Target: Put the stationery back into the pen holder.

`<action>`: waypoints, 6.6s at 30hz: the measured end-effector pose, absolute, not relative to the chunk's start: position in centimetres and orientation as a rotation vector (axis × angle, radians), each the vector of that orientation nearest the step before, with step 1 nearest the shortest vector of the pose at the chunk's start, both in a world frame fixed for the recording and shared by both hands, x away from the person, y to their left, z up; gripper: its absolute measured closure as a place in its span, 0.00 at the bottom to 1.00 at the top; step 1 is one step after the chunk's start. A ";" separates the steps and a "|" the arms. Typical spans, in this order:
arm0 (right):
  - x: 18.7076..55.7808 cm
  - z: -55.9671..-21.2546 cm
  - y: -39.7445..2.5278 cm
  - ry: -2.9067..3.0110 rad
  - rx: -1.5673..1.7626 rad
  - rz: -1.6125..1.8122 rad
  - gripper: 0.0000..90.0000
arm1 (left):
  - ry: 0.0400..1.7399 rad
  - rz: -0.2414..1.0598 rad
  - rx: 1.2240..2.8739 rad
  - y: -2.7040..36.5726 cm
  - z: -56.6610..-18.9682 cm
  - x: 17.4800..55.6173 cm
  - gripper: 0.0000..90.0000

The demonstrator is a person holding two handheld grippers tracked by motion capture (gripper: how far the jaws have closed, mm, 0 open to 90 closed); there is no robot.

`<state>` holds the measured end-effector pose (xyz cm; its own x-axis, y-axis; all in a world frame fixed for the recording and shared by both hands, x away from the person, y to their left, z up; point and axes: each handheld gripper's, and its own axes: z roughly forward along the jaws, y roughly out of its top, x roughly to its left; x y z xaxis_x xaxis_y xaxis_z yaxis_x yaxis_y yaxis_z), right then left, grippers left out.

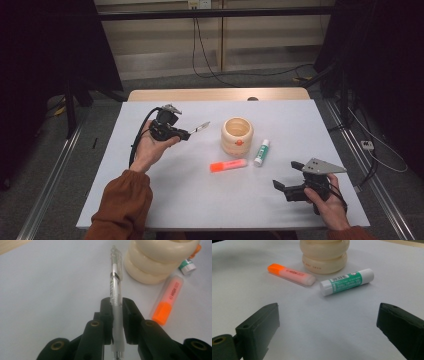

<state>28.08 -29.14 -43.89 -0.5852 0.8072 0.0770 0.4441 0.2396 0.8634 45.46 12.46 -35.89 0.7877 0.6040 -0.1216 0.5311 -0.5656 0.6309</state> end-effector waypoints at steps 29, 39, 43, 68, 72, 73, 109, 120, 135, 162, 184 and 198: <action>28.2 -42.7 -25.8 2.233 0.922 1.236 0.06 | 0.578 0.027 2.357 11.8 -34.9 38.4 0.89; 28.4 -41.8 -24.1 2.280 0.828 1.200 0.07 | 0.507 -0.032 2.419 9.4 -36.2 37.6 0.89; 28.3 -41.5 -23.3 2.295 0.787 1.188 0.11 | 0.479 -0.056 2.433 8.6 -36.4 37.2 0.89; 27.8 -40.9 -18.3 2.293 0.381 0.929 0.37 | 0.369 -0.124 2.480 4.3 -36.9 36.2 0.89; 27.6 -41.2 -16.8 2.266 0.287 0.848 0.41 | 0.381 -0.123 2.468 4.4 -36.8 36.2 0.89; 27.5 -41.4 -16.5 2.258 0.265 0.816 0.43 | 0.381 -0.125 2.468 4.4 -36.8 36.2 0.89; 27.2 -42.4 -13.5 2.227 0.034 0.651 0.89 | 0.371 -0.150 2.477 3.8 -37.5 36.5 0.88; 27.6 -42.0 -14.2 2.240 0.077 0.698 0.89 | 0.436 -0.090 2.419 4.5 -37.9 36.6 0.52; 29.1 -41.2 -17.5 2.274 0.400 0.917 0.89 | 0.560 0.091 2.321 6.7 -38.7 36.4 0.10; 32.9 -39.0 -21.0 2.080 0.819 1.426 0.89 | 0.712 0.234 2.181 13.7 -42.0 34.3 0.07; 38.6 -36.2 -21.3 1.892 0.973 1.577 0.89 | 0.820 0.264 2.050 15.8 -43.4 33.5 0.06; 43.0 -38.0 -20.6 1.848 1.040 1.568 0.89 | 0.820 0.269 2.040 16.0 -43.3 33.4 0.06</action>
